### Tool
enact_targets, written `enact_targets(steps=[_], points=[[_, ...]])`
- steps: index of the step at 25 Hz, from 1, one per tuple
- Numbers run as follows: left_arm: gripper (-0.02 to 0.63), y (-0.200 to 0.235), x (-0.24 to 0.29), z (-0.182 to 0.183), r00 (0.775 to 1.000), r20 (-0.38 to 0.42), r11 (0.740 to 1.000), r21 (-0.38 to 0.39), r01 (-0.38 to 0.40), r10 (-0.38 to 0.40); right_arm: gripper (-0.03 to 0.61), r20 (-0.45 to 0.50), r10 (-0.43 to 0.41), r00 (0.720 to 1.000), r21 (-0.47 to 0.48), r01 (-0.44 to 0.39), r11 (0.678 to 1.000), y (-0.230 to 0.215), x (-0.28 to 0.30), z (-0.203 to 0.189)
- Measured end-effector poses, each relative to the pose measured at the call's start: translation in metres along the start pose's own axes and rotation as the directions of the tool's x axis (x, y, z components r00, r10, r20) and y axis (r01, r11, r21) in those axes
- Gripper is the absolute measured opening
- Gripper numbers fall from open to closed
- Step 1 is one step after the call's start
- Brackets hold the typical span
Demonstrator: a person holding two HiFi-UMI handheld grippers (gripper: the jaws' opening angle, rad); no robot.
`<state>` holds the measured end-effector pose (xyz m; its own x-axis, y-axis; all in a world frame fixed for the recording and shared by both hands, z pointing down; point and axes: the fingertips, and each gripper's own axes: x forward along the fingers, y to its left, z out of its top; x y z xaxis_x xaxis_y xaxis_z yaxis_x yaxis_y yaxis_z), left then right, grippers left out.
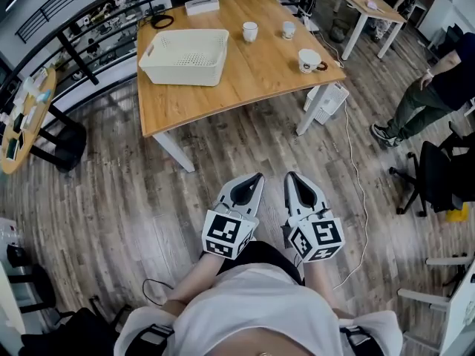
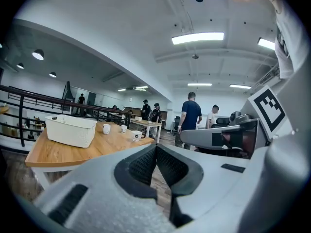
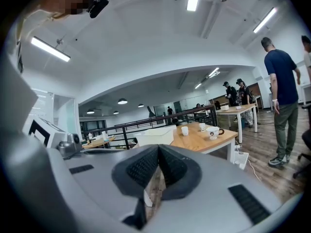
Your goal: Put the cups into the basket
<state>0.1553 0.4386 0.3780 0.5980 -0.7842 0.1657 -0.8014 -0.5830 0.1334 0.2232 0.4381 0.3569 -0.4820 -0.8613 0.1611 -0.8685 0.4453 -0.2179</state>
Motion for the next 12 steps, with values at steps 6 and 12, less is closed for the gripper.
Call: enact_targets(steps=[6,12], points=[[0.008,0.016,0.040,0.012,0.999,0.008,0.999,0.000,0.038,-0.038,0.012,0.005,-0.033,0.999,0.005,0.033,0.999,-0.025,0.029,0.012],[0.008,0.046,0.093,0.025,0.998,0.013,0.998,0.005,0.055,-0.055,0.012,-0.011,-0.052,0.999,-0.012,0.052,0.999,-0.057,0.078,0.024]])
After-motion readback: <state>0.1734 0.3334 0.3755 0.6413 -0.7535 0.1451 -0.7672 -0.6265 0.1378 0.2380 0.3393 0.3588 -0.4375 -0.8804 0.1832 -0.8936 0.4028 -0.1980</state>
